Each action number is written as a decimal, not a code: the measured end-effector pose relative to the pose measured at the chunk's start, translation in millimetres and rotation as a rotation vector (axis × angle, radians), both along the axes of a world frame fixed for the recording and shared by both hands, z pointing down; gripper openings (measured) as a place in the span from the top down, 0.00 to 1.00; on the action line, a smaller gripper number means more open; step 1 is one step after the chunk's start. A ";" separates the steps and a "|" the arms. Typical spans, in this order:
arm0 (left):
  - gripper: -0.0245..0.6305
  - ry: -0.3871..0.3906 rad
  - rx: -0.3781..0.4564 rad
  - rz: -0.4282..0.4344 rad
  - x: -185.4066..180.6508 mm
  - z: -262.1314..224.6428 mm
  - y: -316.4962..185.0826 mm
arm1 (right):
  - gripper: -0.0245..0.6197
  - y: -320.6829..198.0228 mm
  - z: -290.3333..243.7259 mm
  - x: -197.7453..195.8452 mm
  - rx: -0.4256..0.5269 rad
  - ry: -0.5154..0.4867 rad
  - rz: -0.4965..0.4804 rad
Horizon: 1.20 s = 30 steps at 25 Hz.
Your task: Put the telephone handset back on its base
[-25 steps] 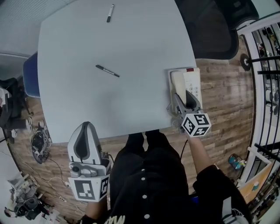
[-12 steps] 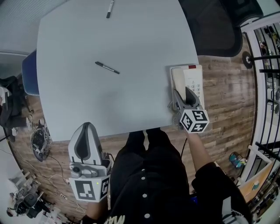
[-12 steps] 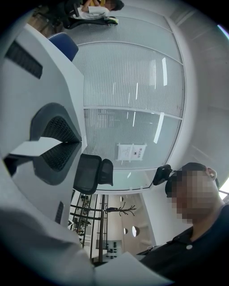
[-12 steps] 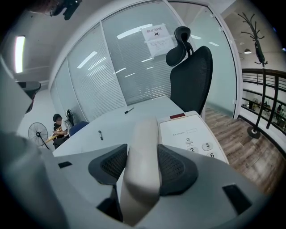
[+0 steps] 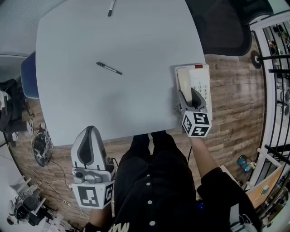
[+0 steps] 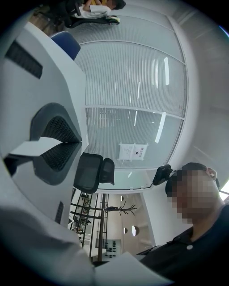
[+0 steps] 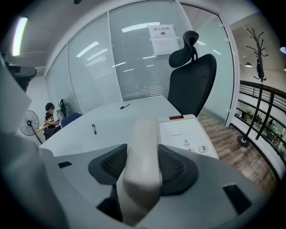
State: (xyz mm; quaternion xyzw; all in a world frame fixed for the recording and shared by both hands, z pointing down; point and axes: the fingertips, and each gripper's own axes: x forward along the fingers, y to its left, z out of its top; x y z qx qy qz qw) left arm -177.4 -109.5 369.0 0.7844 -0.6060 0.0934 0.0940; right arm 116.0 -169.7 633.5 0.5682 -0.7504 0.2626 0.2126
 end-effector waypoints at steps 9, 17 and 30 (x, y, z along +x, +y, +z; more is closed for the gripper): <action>0.94 0.003 -0.004 0.000 -2.3 0.5 1.3 | 0.59 0.0 -3.6 -2.1 0.046 0.070 -0.029; 0.94 0.005 0.000 0.004 -0.6 1.3 -0.5 | 0.58 -2.1 -20.3 4.9 0.110 0.003 -0.024; 0.94 0.027 0.103 0.017 0.4 -30.4 -9.1 | 0.78 -19.3 -110.7 35.1 0.245 -0.080 0.026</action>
